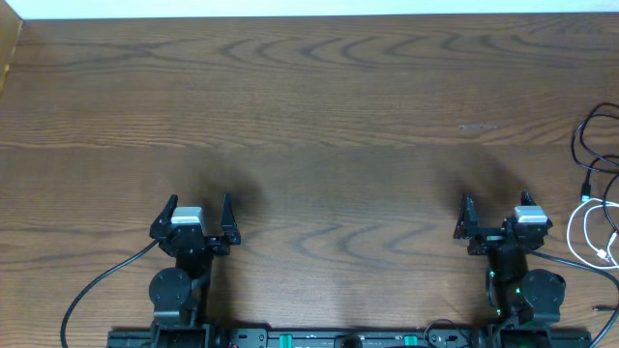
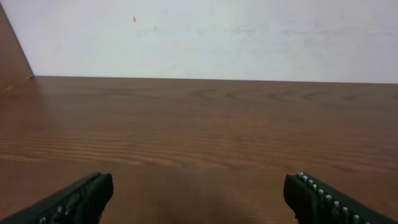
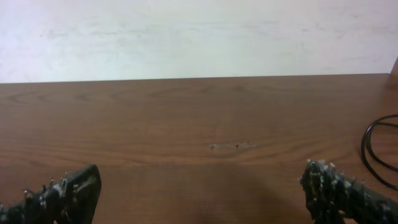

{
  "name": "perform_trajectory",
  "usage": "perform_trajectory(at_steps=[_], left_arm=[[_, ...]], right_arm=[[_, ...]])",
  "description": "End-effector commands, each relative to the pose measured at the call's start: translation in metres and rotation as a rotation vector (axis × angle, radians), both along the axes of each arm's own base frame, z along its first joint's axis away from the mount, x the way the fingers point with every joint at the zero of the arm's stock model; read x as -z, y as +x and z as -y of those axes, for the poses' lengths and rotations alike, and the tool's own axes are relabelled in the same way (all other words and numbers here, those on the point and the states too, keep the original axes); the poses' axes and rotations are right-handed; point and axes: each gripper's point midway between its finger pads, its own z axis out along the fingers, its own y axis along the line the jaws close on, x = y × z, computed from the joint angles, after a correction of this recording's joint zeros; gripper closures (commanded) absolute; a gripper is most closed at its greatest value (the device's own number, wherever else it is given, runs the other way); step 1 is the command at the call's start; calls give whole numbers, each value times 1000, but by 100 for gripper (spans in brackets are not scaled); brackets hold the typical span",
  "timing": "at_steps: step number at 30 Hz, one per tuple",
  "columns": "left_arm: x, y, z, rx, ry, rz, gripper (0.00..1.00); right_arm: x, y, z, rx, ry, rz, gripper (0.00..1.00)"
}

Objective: Untangle cables

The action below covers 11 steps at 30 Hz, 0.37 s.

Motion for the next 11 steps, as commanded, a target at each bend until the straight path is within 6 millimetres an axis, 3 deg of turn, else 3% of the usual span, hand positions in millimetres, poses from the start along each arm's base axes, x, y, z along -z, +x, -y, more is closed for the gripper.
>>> perform_trajectory(at_steps=[1, 11], left_arm=[[17, -1, -6, -32, 0, -52, 7], [17, -1, -6, -33, 0, -52, 7]], right_arm=[[0, 0, 3, 16, -13, 1, 1], [0, 0, 3, 16, -13, 1, 1]])
